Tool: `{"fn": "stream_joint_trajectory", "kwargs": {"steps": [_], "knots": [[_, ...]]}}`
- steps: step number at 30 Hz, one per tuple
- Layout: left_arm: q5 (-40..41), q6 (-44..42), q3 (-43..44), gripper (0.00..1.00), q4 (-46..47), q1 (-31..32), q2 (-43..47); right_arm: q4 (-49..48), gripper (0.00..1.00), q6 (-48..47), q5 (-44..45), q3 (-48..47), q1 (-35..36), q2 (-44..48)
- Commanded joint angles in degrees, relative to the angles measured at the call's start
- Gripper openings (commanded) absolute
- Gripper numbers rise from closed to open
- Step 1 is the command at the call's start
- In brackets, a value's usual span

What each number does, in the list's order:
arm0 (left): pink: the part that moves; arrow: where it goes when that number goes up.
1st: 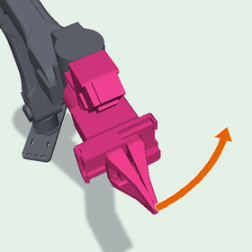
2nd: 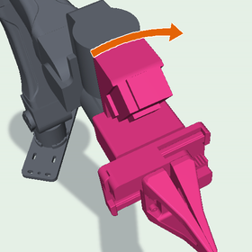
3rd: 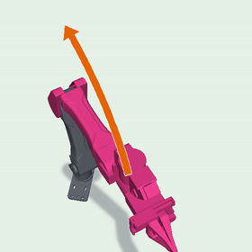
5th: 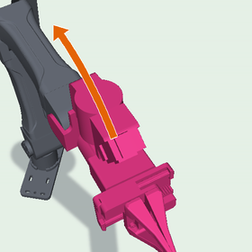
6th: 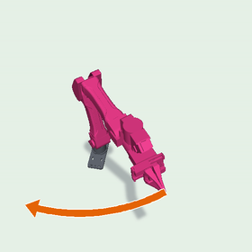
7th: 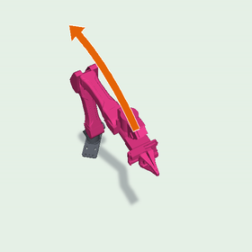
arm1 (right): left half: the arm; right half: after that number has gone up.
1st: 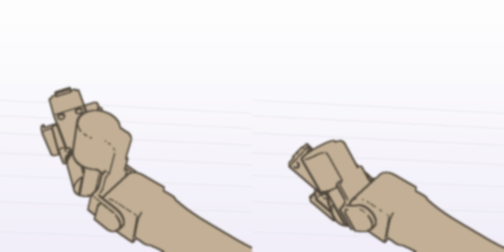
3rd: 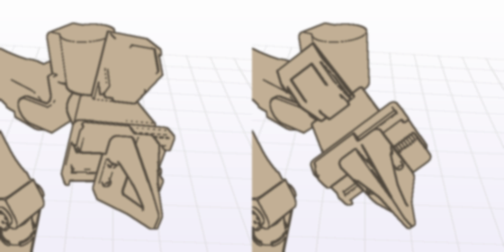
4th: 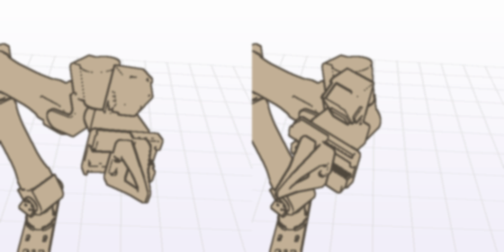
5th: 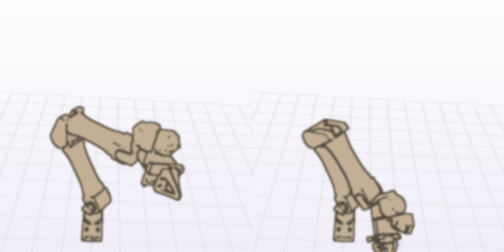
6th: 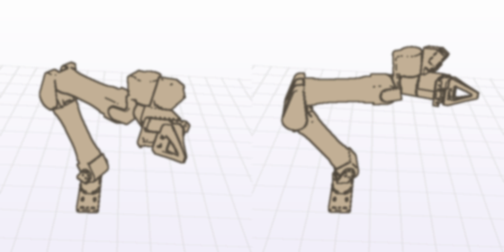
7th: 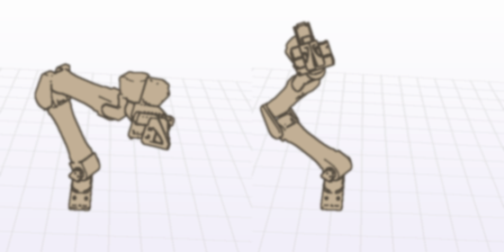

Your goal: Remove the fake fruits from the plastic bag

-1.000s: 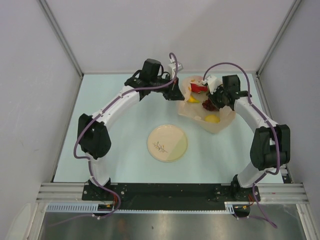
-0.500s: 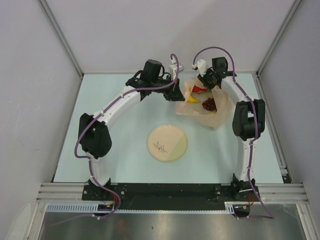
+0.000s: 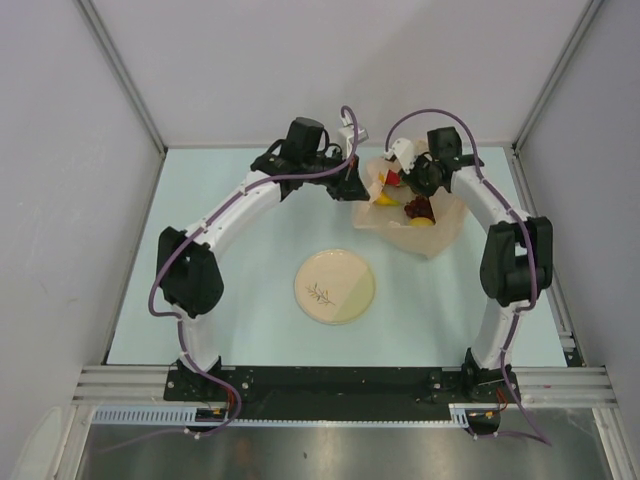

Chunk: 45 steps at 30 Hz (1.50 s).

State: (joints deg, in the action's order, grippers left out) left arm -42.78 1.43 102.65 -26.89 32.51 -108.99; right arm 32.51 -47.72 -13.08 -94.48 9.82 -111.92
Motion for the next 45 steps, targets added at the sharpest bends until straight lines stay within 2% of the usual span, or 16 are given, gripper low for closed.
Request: {"fn": "stream_joint_trajectory", "kwargs": {"steps": [1, 5, 8, 13, 18, 19, 22, 25, 27, 31, 36, 41, 45], "knots": [[-0.46, -1.26, 3.96, 0.00, 0.79, 0.27, 0.09, -1.66, 0.26, -3.78, -0.63, 4.73, 2.65, 5.66], [-0.98, -0.82, 4.49, 0.00, 0.53, 0.36, 0.18, -7.19, 0.24, -3.60, 4.45, 5.01, 2.92, 3.20], [-0.98, -1.26, 4.84, 0.00, -0.26, 0.18, 0.53, -8.87, 0.22, -8.34, 4.91, 3.87, 2.75, 0.57], [-0.55, -1.26, 5.63, 0.00, -0.53, -0.08, 0.44, -7.03, 0.22, -13.97, 5.08, -3.68, 1.52, -6.62], [-0.28, -3.01, 5.19, 0.00, -0.61, -0.08, 0.53, -6.23, 0.24, -15.29, 5.52, -11.60, -0.77, -12.27], [0.07, -3.27, 5.02, 0.00, -0.61, -0.08, 0.45, -7.19, 0.32, -15.21, 5.35, -12.56, -1.21, -12.71], [0.86, -3.98, 4.14, 0.00, -1.05, -0.08, -0.08, -9.13, 0.48, -17.39, 5.87, -13.45, -2.61, -13.85], [0.25, -3.54, 4.05, 0.00, -0.70, 0.01, -0.35, -13.33, 0.53, -20.30, 11.99, -12.40, -3.14, -14.56], [0.33, -3.54, 4.40, 0.00, -0.18, 0.18, -0.35, -19.30, 0.54, -18.56, 15.43, -9.77, -3.06, -13.07], [0.60, -3.45, 5.28, 0.00, -0.09, 0.53, -0.96, -23.63, 0.54, -14.42, 16.52, -3.01, -2.18, -6.50], [-0.54, -2.49, 5.28, 0.00, 0.18, 0.62, -1.40, -17.76, 0.51, -15.99, 6.43, 4.64, -0.69, -0.94], [-0.90, -1.87, 5.37, 0.00, 0.79, 0.62, -1.49, -15.46, 0.44, -16.43, 6.31, 4.39, -0.51, -2.07], [-0.90, -1.78, 5.28, 0.00, 0.88, 0.54, -1.66, -12.57, 0.38, -16.08, 5.53, 0.27, -1.12, -5.67]]}}
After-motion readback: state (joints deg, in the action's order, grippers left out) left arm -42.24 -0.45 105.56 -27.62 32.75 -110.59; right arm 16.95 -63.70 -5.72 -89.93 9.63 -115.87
